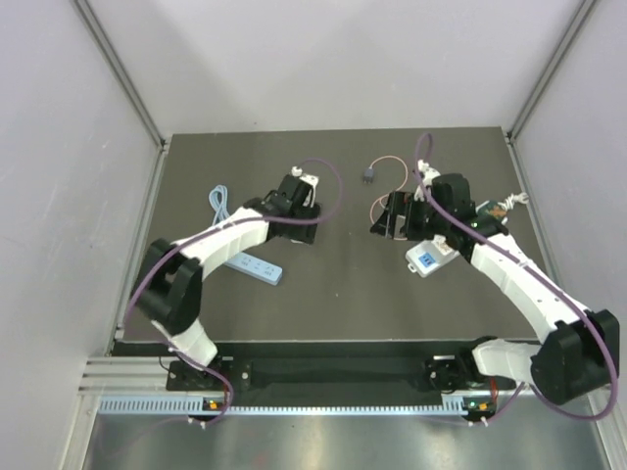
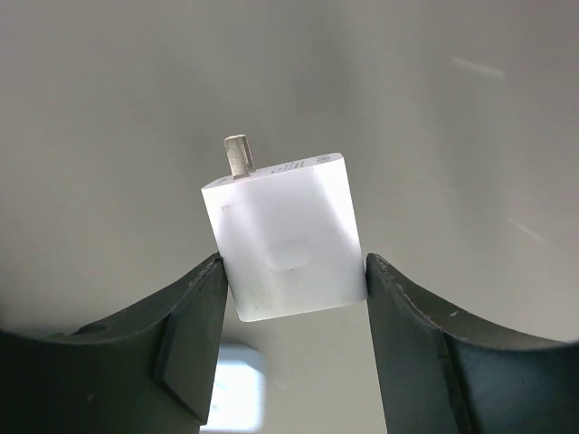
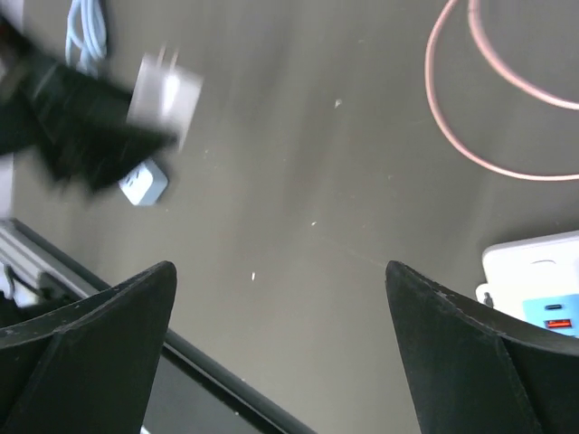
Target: Insert the plug
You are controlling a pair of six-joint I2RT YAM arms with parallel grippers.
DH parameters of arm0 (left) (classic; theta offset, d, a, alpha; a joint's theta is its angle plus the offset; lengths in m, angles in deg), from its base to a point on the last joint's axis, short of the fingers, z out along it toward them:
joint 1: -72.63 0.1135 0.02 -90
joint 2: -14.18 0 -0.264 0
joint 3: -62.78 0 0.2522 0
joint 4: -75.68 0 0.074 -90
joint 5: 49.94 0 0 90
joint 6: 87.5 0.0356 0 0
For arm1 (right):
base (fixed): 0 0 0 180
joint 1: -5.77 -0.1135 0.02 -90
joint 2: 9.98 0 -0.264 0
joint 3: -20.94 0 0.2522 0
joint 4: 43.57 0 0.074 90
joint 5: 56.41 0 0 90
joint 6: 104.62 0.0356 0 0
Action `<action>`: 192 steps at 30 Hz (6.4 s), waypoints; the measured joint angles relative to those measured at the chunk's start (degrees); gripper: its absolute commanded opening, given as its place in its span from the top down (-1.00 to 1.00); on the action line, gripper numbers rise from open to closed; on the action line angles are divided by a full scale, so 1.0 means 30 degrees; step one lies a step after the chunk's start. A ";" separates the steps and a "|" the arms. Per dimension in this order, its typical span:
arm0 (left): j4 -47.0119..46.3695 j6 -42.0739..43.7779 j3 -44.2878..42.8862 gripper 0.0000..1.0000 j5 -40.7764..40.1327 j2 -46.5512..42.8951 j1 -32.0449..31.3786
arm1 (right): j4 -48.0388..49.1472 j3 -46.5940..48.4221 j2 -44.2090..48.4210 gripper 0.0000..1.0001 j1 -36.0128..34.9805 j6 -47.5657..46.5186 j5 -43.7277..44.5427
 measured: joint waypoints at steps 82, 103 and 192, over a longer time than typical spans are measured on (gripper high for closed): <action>-1.2830 -1.0746 0.3563 -0.37 1.4222 -0.9581 -0.1661 | 2.4735 -0.8087 0.5187 1.00 0.0313 1.1570 -0.7453; -1.8972 -1.4222 0.5005 0.24 1.4877 -0.7825 -0.2375 | 2.7285 -0.8925 0.4597 1.00 0.0262 1.2779 -0.6324; 1.5868 0.6885 -0.4656 1.00 0.0772 0.1909 0.4889 | 1.0994 -0.6900 0.7482 -0.99 0.0408 0.3526 -0.8429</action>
